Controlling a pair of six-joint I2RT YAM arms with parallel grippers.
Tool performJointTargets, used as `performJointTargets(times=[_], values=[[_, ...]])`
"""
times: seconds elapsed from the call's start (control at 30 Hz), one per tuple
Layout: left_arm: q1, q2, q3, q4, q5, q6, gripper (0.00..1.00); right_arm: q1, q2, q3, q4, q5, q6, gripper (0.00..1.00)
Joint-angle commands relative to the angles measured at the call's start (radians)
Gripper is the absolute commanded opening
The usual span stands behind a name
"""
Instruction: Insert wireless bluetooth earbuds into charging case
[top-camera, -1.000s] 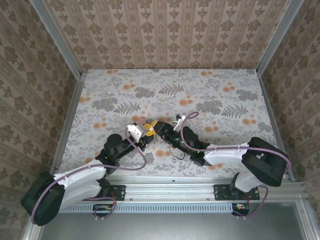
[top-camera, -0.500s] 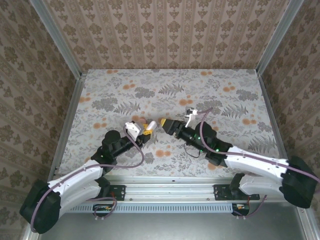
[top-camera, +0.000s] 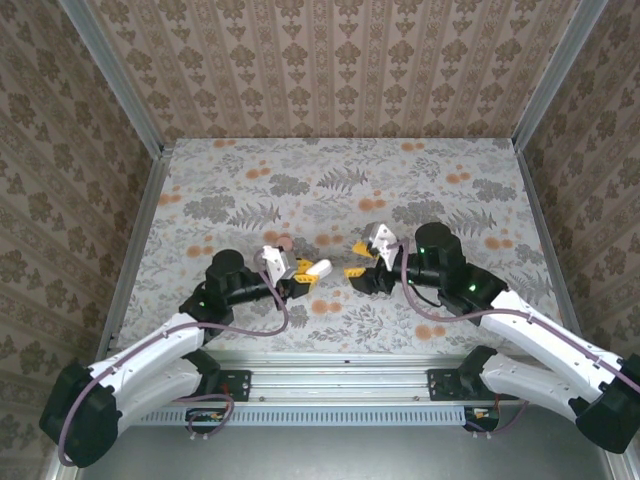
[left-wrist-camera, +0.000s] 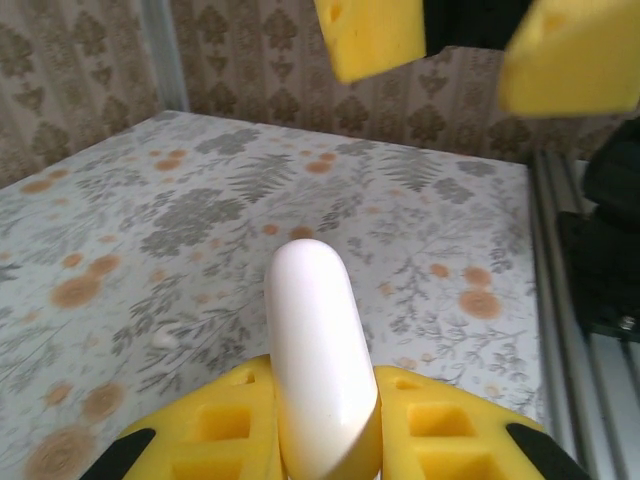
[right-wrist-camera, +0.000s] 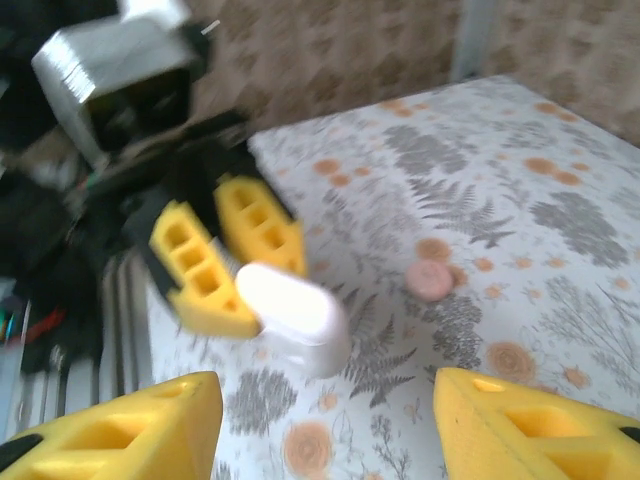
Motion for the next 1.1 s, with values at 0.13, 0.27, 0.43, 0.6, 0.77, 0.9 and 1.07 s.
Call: performJointTargets(times=[0.13,0.27,0.43,0.6,0.77,0.9,1.07], values=[[-0.007,0.000,0.046,-0.061,0.120,0.073,0.20,-0.001,0.098,0.154,-0.354,-0.151,-0.546,0.63],[-0.018,-0.009,0.047,-0.079,0.114,0.096,0.20,0.001,0.195,0.248,-0.478,-0.163,-0.644,0.63],[-0.026,-0.019,0.056,-0.096,0.114,0.111,0.19,0.005,0.290,0.326,-0.529,-0.190,-0.695,0.63],[-0.031,-0.019,0.060,-0.102,0.116,0.119,0.19,0.023,0.370,0.383,-0.557,-0.206,-0.731,0.63],[-0.035,-0.021,0.060,-0.104,0.116,0.121,0.18,0.043,0.441,0.441,-0.603,-0.203,-0.759,0.61],[-0.036,-0.025,0.058,-0.109,0.108,0.123,0.18,0.053,0.496,0.475,-0.631,-0.212,-0.775,0.55],[-0.038,-0.030,0.060,-0.112,0.106,0.125,0.18,0.056,0.521,0.493,-0.633,-0.230,-0.781,0.43]])
